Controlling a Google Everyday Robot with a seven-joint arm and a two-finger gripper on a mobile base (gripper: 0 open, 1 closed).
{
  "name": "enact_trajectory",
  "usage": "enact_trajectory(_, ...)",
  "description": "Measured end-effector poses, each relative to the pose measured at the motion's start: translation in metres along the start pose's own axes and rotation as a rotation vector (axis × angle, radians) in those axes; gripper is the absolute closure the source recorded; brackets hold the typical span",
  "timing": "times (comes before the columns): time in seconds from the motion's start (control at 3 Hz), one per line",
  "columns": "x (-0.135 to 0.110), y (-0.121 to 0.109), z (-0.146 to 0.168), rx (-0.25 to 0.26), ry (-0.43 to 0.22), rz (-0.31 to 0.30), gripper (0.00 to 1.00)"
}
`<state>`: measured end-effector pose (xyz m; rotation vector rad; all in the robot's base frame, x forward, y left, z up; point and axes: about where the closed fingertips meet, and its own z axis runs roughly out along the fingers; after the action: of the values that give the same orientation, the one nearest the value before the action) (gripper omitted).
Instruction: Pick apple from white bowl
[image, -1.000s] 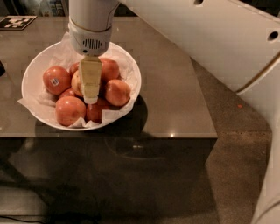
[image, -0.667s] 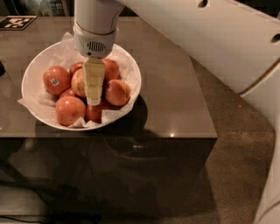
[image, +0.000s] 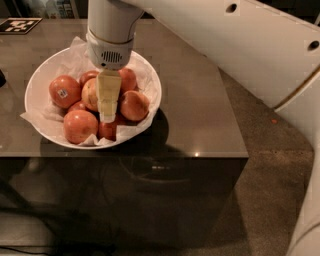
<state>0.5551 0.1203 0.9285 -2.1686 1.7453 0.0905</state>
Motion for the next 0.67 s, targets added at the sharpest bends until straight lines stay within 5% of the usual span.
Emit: enact_trajectory(0.67,-0.012,0.005,0.021,-0.047,-0.041,-0.018,0.0)
